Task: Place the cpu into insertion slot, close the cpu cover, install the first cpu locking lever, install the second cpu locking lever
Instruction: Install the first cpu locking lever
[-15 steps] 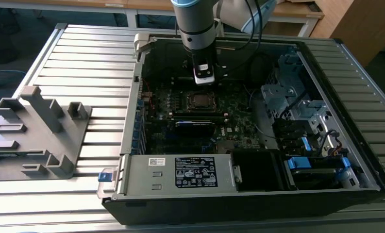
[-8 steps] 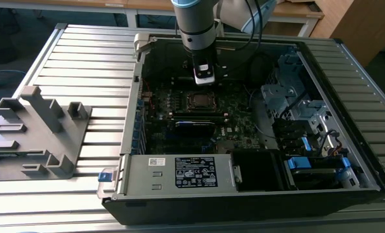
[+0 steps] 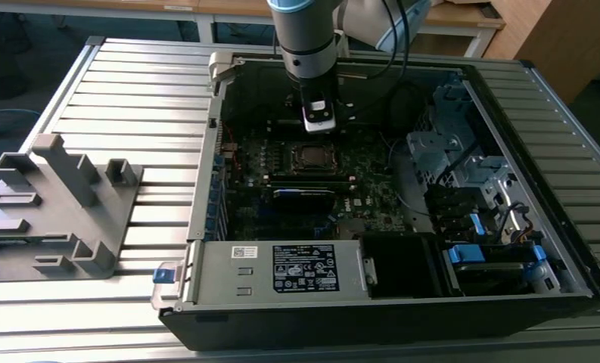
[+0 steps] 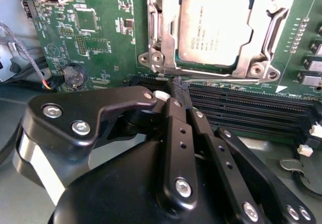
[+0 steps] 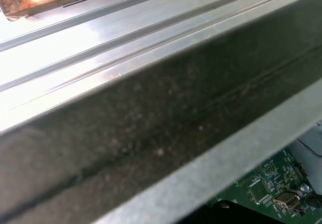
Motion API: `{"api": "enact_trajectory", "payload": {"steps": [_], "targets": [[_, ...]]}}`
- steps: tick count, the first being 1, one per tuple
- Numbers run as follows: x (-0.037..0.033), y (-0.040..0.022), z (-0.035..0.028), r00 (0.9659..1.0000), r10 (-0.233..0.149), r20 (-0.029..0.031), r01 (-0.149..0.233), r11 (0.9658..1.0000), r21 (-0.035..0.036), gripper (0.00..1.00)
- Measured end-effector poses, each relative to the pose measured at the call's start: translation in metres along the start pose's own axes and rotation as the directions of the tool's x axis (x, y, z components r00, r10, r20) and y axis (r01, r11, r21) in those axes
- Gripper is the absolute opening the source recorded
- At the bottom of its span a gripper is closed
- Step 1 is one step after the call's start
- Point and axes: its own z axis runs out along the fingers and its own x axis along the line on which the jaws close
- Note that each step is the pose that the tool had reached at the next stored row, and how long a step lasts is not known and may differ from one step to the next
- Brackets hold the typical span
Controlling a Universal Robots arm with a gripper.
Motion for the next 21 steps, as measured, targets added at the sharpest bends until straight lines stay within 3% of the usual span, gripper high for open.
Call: {"api": "enact_trajectory", "payload": {"steps": [11, 21], "targets": [[0.0000, -0.0003, 0.0014, 1.0000, -0.004, 0.0066, 0.004, 0.9999, 0.0124, 0.11], [-0.0009, 0.0000, 0.0033, 1.0000, -0.004, 0.0066, 0.004, 0.9999, 0.0119, 0.11]]}}
